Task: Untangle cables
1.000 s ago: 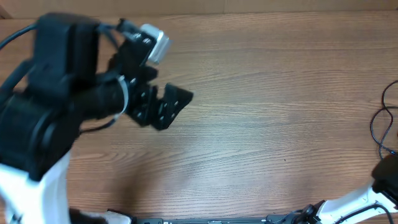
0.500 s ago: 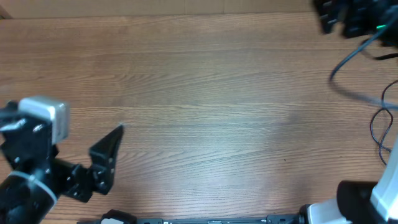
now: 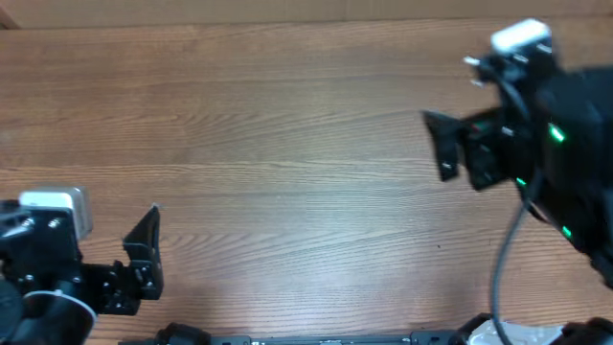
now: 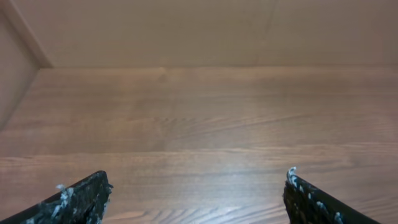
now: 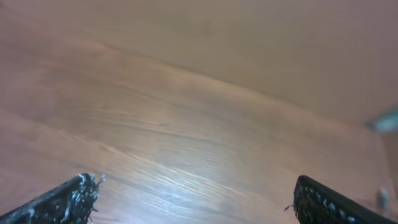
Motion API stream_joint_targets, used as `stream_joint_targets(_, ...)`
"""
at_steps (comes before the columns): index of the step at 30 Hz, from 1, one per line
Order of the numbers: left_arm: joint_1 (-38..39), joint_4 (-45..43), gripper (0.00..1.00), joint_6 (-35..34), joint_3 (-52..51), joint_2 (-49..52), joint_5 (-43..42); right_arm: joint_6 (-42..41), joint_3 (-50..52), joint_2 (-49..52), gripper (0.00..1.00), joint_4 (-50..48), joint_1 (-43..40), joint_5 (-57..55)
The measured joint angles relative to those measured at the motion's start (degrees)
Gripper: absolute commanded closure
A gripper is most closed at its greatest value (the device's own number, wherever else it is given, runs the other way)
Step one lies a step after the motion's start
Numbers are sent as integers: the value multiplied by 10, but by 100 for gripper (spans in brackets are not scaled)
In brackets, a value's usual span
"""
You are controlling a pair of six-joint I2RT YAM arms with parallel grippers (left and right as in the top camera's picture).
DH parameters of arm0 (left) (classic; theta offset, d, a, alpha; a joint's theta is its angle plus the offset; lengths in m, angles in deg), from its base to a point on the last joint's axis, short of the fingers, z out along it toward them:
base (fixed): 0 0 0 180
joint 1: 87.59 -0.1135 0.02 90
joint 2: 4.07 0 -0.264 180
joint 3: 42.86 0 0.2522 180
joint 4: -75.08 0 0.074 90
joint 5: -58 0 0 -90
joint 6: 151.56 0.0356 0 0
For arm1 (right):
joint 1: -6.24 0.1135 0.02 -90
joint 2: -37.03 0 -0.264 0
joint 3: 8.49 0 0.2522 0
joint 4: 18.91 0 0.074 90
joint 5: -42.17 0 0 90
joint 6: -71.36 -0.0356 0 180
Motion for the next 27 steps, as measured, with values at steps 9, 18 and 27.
stream_joint_targets(9,0,-79,8,-1,-196,-118,28,-89,45,-93,0,-2,0,-53)
stream_joint_targets(18,0,-122,0,-3,-287,-196,38,-149,277,-265,0,1,0,-121)
stream_joint_targets(27,0,-138,0,-27,-355,-197,64,-285,472,-330,0,0,0,-154)
